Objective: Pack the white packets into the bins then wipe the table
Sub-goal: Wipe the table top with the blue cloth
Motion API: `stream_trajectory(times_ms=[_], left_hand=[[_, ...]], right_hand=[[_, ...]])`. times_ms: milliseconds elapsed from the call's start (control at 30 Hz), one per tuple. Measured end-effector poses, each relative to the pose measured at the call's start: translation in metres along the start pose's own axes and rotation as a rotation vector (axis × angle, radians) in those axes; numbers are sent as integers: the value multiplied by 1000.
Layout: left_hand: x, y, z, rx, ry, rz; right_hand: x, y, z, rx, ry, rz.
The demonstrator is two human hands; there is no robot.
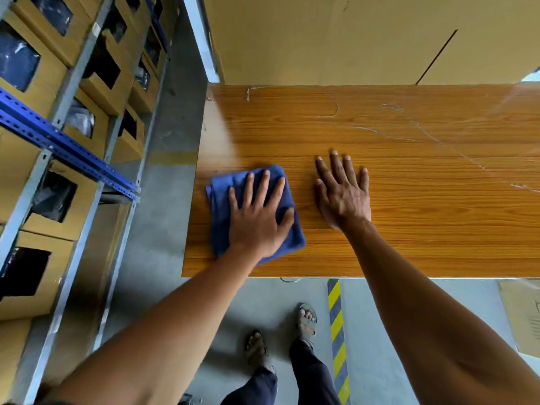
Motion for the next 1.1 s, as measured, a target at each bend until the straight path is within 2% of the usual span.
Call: stream_trajectory(times_ms=[133,200,333,400,500,600,867,1100], left_hand=[[-6,-2,-94,-67,59,55],[-4,-6,-105,-85,51,39],[34,-13,-16,-31,-49,15],[58,-20,36,-57,-84,6],[68,-22,48,-85,-99,6],[59,-19,2,-46,-84,7],[-27,-2,-187,6,251,110],[-56,3,-258,21,375,92]], right_hand=[[5,-7,-4,13,1,-22],[6,-8,-4,23,-4,-36],[12,-7,-2,11,-36,-127],[17,-4,-4,9,-69,-152],[21,-1,-9,-8,-72,-150],[32,0,-31,-12,-62,-118],[55,-2,-100,1,-46,-37],[65,-4,-144,11,-61,-28]])
Point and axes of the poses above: each hand's wrist, its own z-axis away from the middle knuckle, its own y-axis out of the back of the hand, x = y × z, the point moved 10 cm from there along -z, towards the middle knuckle, and after that the axes turned 9 degrees about z, right-handed, at the moved point
